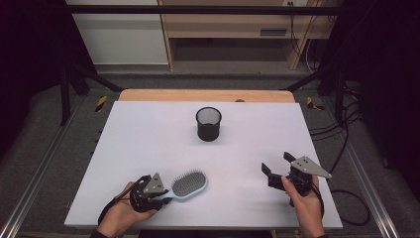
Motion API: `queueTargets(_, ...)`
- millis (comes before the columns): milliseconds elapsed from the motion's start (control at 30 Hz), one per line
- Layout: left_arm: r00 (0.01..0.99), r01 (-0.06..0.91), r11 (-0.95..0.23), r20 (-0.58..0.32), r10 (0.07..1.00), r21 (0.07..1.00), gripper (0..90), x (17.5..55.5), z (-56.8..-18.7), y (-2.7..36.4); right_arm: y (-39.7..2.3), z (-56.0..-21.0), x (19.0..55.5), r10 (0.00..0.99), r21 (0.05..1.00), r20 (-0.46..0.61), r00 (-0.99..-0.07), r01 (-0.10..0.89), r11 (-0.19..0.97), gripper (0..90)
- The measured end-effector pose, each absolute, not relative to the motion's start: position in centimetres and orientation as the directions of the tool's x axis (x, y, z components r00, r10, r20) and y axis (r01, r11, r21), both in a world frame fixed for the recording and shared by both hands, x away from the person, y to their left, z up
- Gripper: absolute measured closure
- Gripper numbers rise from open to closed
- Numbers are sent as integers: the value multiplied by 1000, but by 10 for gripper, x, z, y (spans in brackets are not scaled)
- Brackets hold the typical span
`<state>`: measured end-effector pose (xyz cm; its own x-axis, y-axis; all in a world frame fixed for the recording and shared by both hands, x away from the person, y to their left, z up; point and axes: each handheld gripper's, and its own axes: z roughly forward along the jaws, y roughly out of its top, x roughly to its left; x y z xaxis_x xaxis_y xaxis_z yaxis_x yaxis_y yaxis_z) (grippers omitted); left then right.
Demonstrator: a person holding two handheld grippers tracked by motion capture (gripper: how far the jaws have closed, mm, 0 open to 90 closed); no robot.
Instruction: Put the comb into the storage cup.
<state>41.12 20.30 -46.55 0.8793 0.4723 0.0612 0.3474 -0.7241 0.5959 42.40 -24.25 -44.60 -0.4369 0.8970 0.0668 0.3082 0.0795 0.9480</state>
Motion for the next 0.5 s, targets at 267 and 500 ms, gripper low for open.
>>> queueTargets(267,855,326,-687,108,507,649,696,408,-459,202,-239,-446,424,896,947,61,-440,308,86,85)
queueTargets(500,838,282,-628,132,529,725,697,402,-443,189,-237,-444,422,891,950,59,-451,300,89,84)
